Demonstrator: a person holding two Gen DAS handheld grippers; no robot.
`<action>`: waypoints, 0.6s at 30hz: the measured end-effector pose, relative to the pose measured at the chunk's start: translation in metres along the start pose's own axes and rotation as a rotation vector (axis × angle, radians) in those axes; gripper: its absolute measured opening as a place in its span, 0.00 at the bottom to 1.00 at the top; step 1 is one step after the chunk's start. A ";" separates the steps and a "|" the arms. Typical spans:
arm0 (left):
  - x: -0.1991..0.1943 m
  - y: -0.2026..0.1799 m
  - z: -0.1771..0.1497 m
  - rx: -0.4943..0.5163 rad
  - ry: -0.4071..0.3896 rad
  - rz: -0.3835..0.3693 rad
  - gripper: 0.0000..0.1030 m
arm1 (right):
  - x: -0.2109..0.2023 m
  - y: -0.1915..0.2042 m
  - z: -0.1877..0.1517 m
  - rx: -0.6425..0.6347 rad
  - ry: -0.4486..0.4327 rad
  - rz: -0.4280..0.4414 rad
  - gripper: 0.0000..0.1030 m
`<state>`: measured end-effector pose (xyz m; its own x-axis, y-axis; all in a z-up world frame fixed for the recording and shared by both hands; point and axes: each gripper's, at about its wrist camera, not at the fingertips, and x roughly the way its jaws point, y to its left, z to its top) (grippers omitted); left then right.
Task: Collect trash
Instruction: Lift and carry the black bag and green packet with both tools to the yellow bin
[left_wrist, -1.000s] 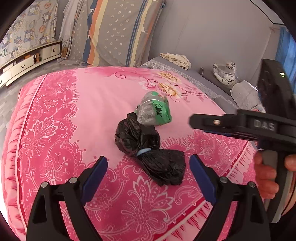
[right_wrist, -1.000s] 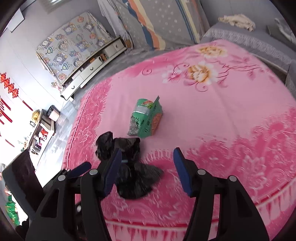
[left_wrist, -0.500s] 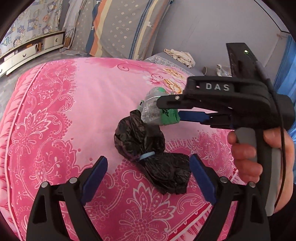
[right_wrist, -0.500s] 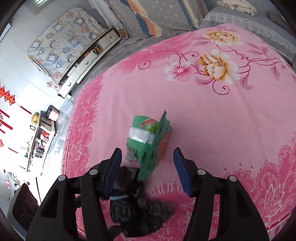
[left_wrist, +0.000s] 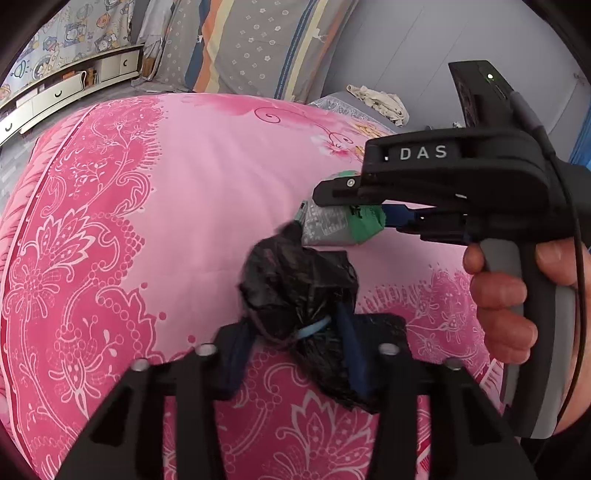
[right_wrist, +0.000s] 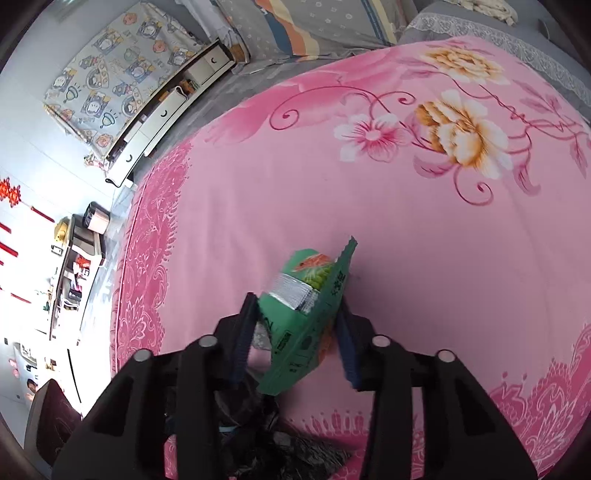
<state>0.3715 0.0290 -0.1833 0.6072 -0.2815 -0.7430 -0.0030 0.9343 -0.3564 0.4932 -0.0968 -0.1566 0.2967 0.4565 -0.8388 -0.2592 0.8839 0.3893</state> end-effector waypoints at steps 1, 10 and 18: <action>0.000 0.001 0.000 -0.003 -0.002 -0.007 0.29 | 0.000 0.002 0.000 -0.004 -0.001 0.001 0.27; -0.019 0.007 -0.002 -0.015 -0.032 -0.030 0.23 | -0.019 0.011 -0.002 -0.013 -0.070 -0.006 0.19; -0.059 0.002 -0.002 0.008 -0.091 -0.058 0.23 | -0.080 -0.007 -0.018 0.029 -0.177 0.021 0.19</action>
<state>0.3347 0.0468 -0.1412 0.6756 -0.3146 -0.6668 0.0404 0.9188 -0.3926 0.4548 -0.1411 -0.0991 0.4492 0.4837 -0.7512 -0.2411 0.8752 0.4193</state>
